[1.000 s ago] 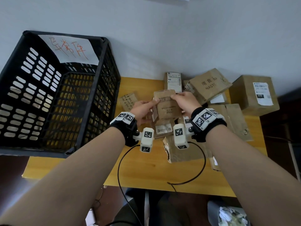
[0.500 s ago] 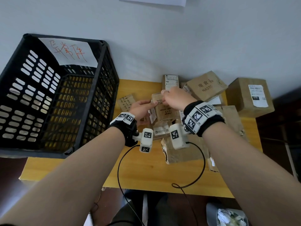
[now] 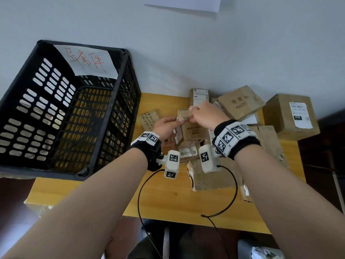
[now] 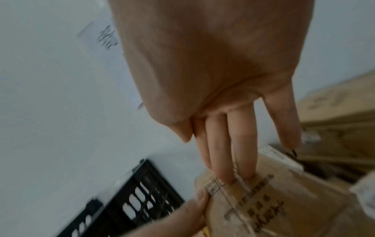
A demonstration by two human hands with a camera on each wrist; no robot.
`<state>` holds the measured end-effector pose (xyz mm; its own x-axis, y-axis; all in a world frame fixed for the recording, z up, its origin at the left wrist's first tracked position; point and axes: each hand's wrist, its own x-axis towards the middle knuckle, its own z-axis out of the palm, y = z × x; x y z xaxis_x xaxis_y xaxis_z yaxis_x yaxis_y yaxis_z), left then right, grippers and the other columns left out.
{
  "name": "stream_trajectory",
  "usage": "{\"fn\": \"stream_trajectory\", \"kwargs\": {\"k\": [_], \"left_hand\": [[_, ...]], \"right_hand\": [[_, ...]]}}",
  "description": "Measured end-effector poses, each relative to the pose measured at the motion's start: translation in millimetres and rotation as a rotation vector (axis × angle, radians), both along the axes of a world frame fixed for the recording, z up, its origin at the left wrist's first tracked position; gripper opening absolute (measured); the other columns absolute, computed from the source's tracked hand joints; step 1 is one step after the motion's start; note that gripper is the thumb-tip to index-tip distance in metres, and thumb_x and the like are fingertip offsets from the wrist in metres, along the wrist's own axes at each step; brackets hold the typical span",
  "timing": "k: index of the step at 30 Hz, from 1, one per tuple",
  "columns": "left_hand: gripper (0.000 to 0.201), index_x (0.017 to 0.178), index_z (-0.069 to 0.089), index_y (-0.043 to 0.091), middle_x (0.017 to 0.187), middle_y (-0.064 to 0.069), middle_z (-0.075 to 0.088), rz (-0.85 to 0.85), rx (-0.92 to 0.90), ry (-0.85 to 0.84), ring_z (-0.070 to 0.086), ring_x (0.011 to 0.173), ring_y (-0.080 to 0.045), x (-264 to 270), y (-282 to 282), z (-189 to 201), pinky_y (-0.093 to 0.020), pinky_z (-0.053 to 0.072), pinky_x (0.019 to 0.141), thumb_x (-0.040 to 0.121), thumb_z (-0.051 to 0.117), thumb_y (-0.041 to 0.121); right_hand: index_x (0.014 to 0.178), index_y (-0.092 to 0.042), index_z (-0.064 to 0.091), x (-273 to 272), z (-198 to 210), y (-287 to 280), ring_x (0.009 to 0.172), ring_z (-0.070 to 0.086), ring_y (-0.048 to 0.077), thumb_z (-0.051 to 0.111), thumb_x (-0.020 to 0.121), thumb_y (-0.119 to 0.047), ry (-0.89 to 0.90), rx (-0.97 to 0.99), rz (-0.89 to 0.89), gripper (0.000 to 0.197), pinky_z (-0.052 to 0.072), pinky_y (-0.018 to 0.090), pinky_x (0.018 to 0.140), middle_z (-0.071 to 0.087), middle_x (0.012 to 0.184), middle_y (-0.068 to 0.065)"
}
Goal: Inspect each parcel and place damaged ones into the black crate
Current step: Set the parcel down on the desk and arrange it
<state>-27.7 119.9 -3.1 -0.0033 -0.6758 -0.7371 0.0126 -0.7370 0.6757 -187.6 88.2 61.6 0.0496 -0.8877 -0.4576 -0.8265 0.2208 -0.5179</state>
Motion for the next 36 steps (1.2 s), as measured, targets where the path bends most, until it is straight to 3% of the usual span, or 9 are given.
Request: {"fn": "stream_trajectory", "kwargs": {"k": [4, 9, 12, 15, 18, 21, 28, 33, 36], "left_hand": [[0.053, 0.129, 0.065, 0.03, 0.123, -0.001, 0.071, -0.012, 0.005, 0.014, 0.068, 0.111, -0.024, 4, 4, -2, -0.043, 0.061, 0.078, 0.083, 0.085, 0.045], [0.046, 0.134, 0.062, 0.025, 0.125, -0.007, 0.069, -0.099, 0.055, 0.086, 0.067, 0.107, -0.023, 4, 12, 10, -0.031, 0.058, 0.057, 0.094, 0.072, 0.046], [0.045, 0.129, 0.062, 0.024, 0.121, -0.007, 0.07, -0.064, 0.03, 0.147, 0.067, 0.108, -0.026, 4, 11, 19, -0.041, 0.056, 0.076, 0.097, 0.061, 0.057], [0.046, 0.12, 0.064, 0.025, 0.12, -0.006, 0.072, 0.029, -0.048, 0.162, 0.066, 0.113, -0.03, 7, 2, 23, -0.051, 0.054, 0.096, 0.1, 0.05, 0.064], [0.045, 0.111, 0.066, 0.016, 0.11, -0.006, 0.074, 0.163, -0.109, 0.189, 0.068, 0.109, -0.027, 7, -6, 26, -0.045, 0.056, 0.092, 0.104, 0.047, 0.057], [0.039, 0.102, 0.067, 0.013, 0.104, -0.004, 0.074, 0.242, -0.153, 0.213, 0.069, 0.108, -0.026, 7, -7, 25, -0.046, 0.058, 0.094, 0.105, 0.052, 0.05], [0.033, 0.121, 0.069, 0.011, 0.108, -0.004, 0.079, 0.217, -0.206, 0.159, 0.074, 0.104, -0.021, 10, 1, 12, -0.039, 0.061, 0.09, 0.101, 0.065, 0.036], [0.039, 0.126, 0.067, 0.014, 0.112, -0.006, 0.078, 0.116, -0.111, 0.063, 0.074, 0.105, -0.024, 10, 5, -8, -0.046, 0.061, 0.094, 0.091, 0.079, 0.026], [0.039, 0.12, 0.072, 0.019, 0.108, -0.004, 0.079, 0.023, -0.078, 0.025, 0.076, 0.103, -0.024, 11, 8, -16, -0.048, 0.061, 0.092, 0.085, 0.085, 0.029]], "right_hand": [[0.102, -0.019, 0.071, -13, 0, 4, 0.082, 0.068, 0.02, 0.039, 0.105, -0.032, -0.086, -0.133, -0.24, 0.035, 0.053, 0.036, 0.076, 0.071, 0.09, -0.005], [0.152, -0.004, 0.043, -11, -4, 19, 0.132, 0.053, 0.034, 0.026, 0.108, -0.054, -0.162, 0.226, -0.267, 0.069, 0.045, 0.045, 0.11, 0.053, 0.148, 0.015], [0.141, -0.004, 0.053, -11, -1, 19, 0.121, 0.058, 0.031, 0.024, 0.11, -0.052, -0.224, 0.149, -0.335, 0.064, 0.044, 0.036, 0.101, 0.06, 0.139, 0.016], [0.113, -0.009, 0.06, -10, 3, 17, 0.105, 0.067, 0.032, 0.028, 0.109, -0.053, -0.357, 0.075, -0.437, 0.055, 0.053, 0.052, 0.101, 0.069, 0.113, 0.016], [0.092, -0.017, 0.06, -10, 3, 17, 0.102, 0.07, 0.035, 0.031, 0.104, -0.059, -0.476, 0.077, -0.502, 0.053, 0.055, 0.057, 0.098, 0.07, 0.103, 0.017], [0.095, -0.021, 0.068, -11, -1, 22, 0.1, 0.072, 0.038, 0.034, 0.099, -0.06, -0.572, 0.054, -0.58, 0.052, 0.057, 0.06, 0.095, 0.074, 0.104, 0.022], [0.111, -0.008, 0.068, -10, -6, 32, 0.101, 0.074, 0.031, 0.04, 0.107, -0.046, -0.647, 0.067, -0.688, 0.048, 0.06, 0.053, 0.094, 0.077, 0.107, 0.014], [0.117, -0.005, 0.063, -11, -12, 43, 0.102, 0.069, 0.028, 0.044, 0.108, -0.039, -0.565, 0.182, -0.608, 0.04, 0.058, 0.049, 0.094, 0.07, 0.114, 0.019], [0.124, 0.0, 0.065, -11, -5, 44, 0.097, 0.062, 0.023, 0.042, 0.108, -0.036, -0.354, 0.05, -0.449, 0.045, 0.051, 0.042, 0.092, 0.067, 0.121, 0.023]]}}
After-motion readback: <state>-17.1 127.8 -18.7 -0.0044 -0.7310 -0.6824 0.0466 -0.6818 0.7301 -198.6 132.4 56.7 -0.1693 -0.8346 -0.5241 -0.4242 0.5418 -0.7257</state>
